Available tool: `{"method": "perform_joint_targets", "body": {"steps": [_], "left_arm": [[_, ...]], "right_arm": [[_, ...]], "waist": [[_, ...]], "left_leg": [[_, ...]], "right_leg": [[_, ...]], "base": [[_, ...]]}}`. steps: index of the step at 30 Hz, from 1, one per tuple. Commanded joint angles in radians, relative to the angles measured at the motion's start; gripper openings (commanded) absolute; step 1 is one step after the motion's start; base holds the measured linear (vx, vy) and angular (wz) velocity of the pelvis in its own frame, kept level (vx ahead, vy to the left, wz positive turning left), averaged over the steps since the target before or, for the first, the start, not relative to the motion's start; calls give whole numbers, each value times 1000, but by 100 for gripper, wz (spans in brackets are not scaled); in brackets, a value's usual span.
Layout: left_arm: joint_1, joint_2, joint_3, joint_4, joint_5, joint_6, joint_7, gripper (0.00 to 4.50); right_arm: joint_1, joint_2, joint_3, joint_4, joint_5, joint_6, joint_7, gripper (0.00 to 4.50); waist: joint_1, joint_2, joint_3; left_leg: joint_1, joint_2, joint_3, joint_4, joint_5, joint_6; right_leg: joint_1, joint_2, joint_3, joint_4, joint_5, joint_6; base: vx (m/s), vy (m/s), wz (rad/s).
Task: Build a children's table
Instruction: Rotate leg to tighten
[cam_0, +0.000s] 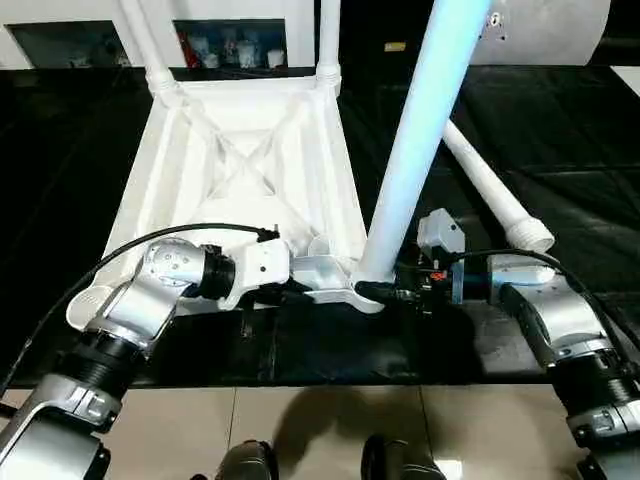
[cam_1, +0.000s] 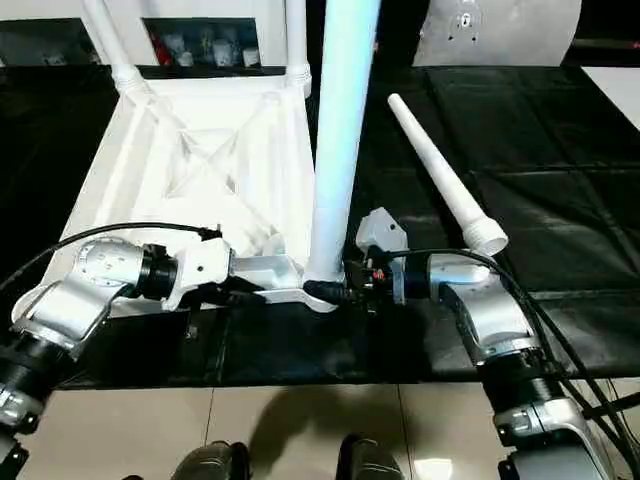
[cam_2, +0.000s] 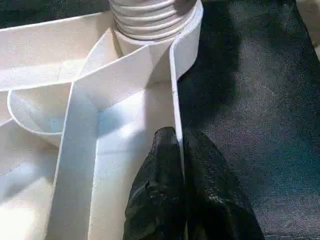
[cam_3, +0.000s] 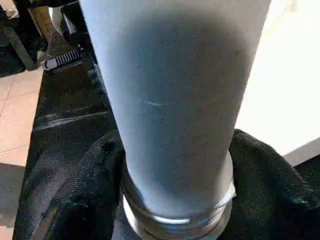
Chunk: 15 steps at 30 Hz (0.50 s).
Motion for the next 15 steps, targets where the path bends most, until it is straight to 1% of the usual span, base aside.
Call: {"method": "perform_joint_targets", "body": {"steps": [1, 6, 7, 8, 9, 10, 11, 12, 13, 14, 15], "left_arm": [[4, -2, -44, 3, 31, -25, -35, 0], [5, -1, -41, 9, 29, -22, -32, 0], [10, -8, -27, 0, 14, 5, -22, 0], [10, -8, -27, 0, 14, 5, -22, 0], [16, -16, -12, -17, 2, 41, -1, 0], [22, -25, 3, -44, 1, 81, 36, 0], [22, -25, 3, -44, 1, 81, 36, 0], [28, -34, 18, -70, 1, 123, 76, 0], [37, -49, 32, -101, -6, 167, 112, 0], [44, -59, 41, -122, -11, 195, 135, 0], [49, -69, 47, -140, -11, 220, 157, 0]], "right_arm": [[-10, -1, 7, 8, -10, -6, 6, 282], [-6, 4, 10, 15, -15, -7, -1, 272], [0, 13, 6, 14, -18, 8, -21, 272], [0, 13, 6, 14, -18, 8, -21, 271], [7, 28, -3, 14, -17, 24, -59, 271], [15, 55, -17, 16, -22, 50, -130, 270], [15, 55, -17, 16, -22, 50, -130, 270], [21, 82, -28, 17, -36, 70, -207, 270], [31, 111, -37, 11, -39, 87, -262, 270], [39, 129, -43, 6, -39, 96, -294, 270], [45, 146, -48, 2, -40, 103, -323, 270]], "waist": [[-5, -15, -97], [-6, -16, -98], [-6, -16, -98], [-6, -14, -97], [-8, -19, -97], [-8, -16, -94], [-10, -16, -94], [-14, -16, -90], [-16, -16, -91], [-22, -15, -84], [-27, -17, -85]], "left_leg": [[-2, 46, 0, -63, -76, 117], [-2, 46, 0, -62, -71, 121], [-2, 46, 1, -63, -73, 120], [-2, 46, 0, -63, -71, 119], [-2, 46, 1, -64, -73, 116], [-2, 46, 0, -65, -84, 111], [-2, 48, -1, -66, -89, 103], [-1, 44, -1, -68, -118, 90], [0, 46, -2, -69, -124, 80], [-4, 46, -6, -73, -149, 63], [-1, 44, -6, -73, -174, 52]], "right_leg": [[71, -65, 66, -65, -284, -191], [71, -64, 66, -63, -266, -196], [71, -64, 66, -64, -271, -195], [71, -64, 66, -64, -270, -197], [72, -64, 66, -64, -274, -197], [71, -65, 65, -67, -299, -193], [71, -66, 66, -68, -309, -190], [68, -64, 64, -75, -360, -174], [68, -66, 64, -75, -371, -171], [69, -65, 61, -79, -402, -161], [69, -65, 59, -85, -445, -142]], "base": [[0, 0, 0], [0, 0, 0], [0, 0, 0], [0, 0, 0], [0, 0, 0], [0, 0, 0], [0, 0, 0], [0, 0, 0], [0, 0, 0], [0, 0, 0], [0, 0, 0]]}}
